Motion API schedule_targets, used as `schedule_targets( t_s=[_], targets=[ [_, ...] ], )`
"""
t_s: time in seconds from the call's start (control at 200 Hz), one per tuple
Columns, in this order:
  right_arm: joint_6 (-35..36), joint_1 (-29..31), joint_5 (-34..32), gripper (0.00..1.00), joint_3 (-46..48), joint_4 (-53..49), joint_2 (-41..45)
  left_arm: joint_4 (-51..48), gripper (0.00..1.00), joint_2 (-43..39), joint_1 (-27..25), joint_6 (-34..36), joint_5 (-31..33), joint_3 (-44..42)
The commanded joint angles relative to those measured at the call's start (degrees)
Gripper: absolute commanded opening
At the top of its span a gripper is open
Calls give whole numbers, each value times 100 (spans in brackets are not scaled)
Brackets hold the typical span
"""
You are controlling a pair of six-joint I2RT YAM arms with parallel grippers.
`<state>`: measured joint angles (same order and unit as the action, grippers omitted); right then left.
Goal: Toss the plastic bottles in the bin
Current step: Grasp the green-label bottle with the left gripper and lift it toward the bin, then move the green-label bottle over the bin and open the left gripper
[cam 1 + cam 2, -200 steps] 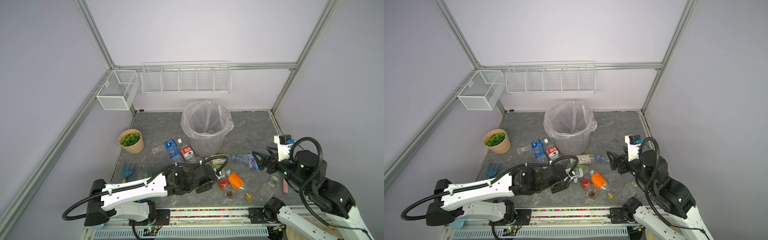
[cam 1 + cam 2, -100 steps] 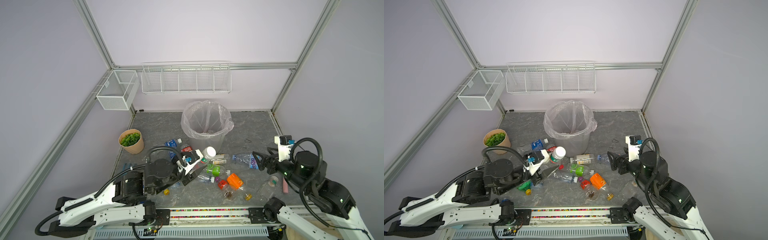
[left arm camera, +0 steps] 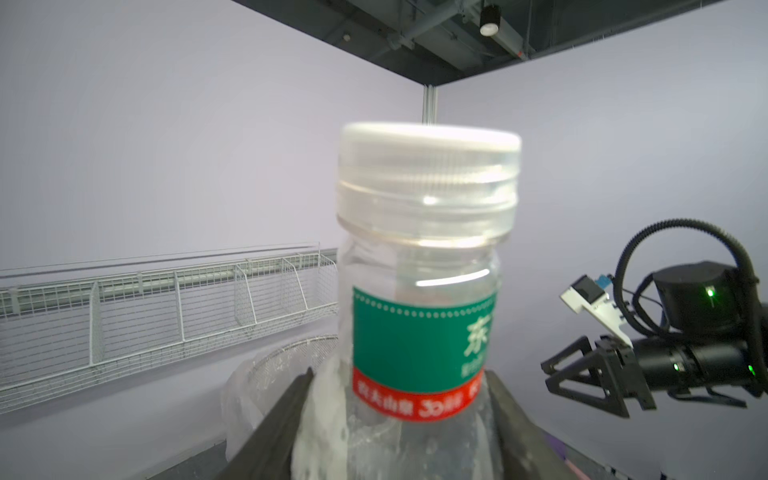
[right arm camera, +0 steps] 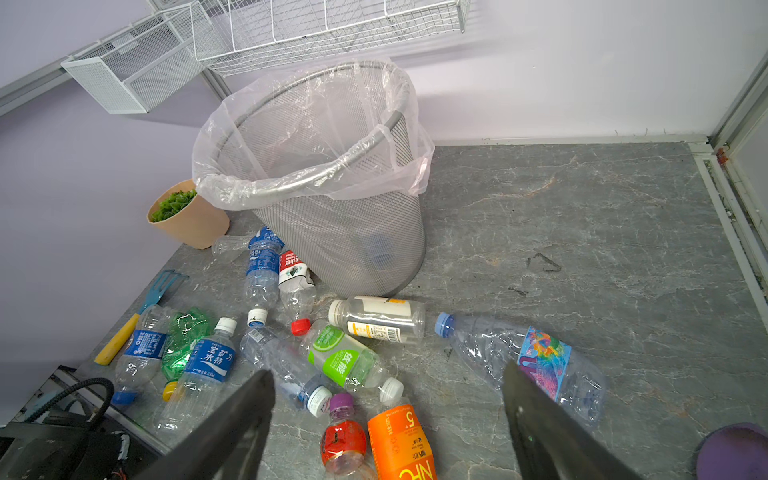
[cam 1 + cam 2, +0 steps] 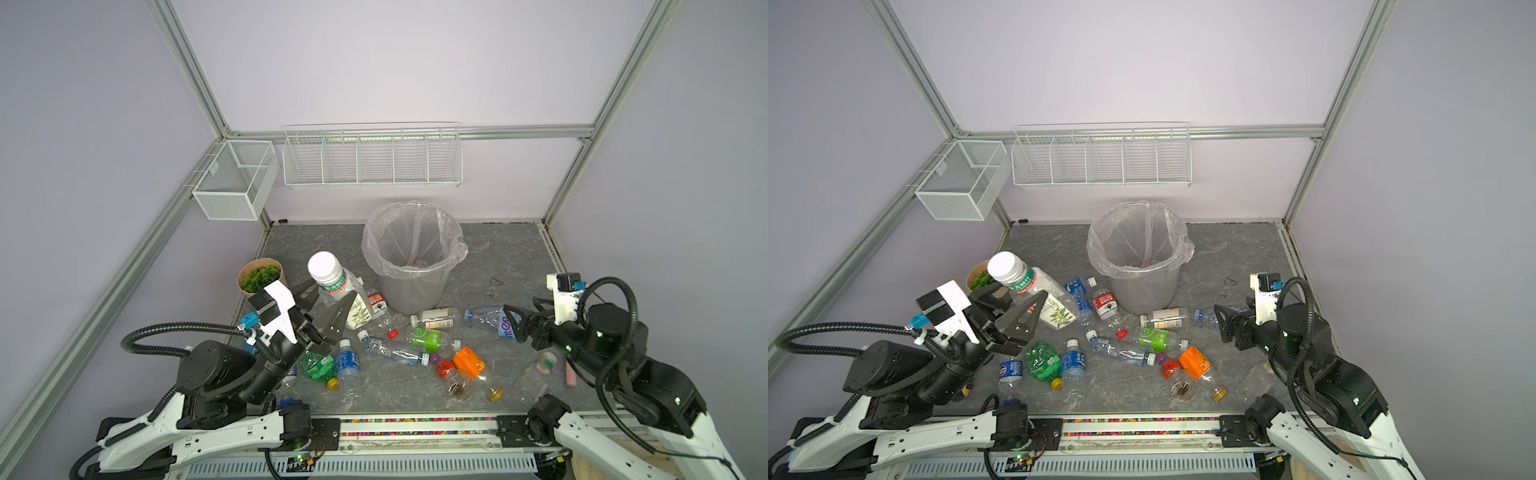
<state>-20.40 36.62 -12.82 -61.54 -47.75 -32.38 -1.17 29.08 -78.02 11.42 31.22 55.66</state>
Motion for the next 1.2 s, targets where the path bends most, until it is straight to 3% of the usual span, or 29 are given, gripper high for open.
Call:
schedule_targets(
  t_s=[0.0,0.205,0.295,0.5,0.655,0.735,0.77,0.835,0.895,1.02,1.195],
  targets=[
    [-139,-11,11,88,98,160,76,1318,40,28,-3,304,376,-106],
    [-194,-11,86,88,89,202,58,1762,40,937,27,1203,733,491],
    [-218,-10,120,88,94,255,41,1746,40,1518,304,1330,555,840],
    [-237,-11,246,88,-32,242,-49,1321,40,2828,2228,-222,-882,1599],
    [-214,-13,215,88,-144,146,22,1230,39,4136,2992,-782,-1515,2238],
    [-185,-14,184,88,-214,71,35,628,40,4875,3418,-1324,-1898,2790],
    [-176,-13,171,88,-256,27,52,180,48,5182,3550,-1506,-2021,3088],
    [-144,-15,141,88,-330,-56,78,-794,98,5548,3568,-1532,-1825,3699],
    [-107,-13,74,88,-352,-147,150,-1242,99,5430,3546,-1334,-2044,3865],
    [-83,-13,-112,88,-142,-187,348,-370,99,4480,3418,-1296,-2068,3042],
    [-165,-8,17,88,45,-86,292,-786,99,3564,3392,-1442,-1585,2659]
  ],
)
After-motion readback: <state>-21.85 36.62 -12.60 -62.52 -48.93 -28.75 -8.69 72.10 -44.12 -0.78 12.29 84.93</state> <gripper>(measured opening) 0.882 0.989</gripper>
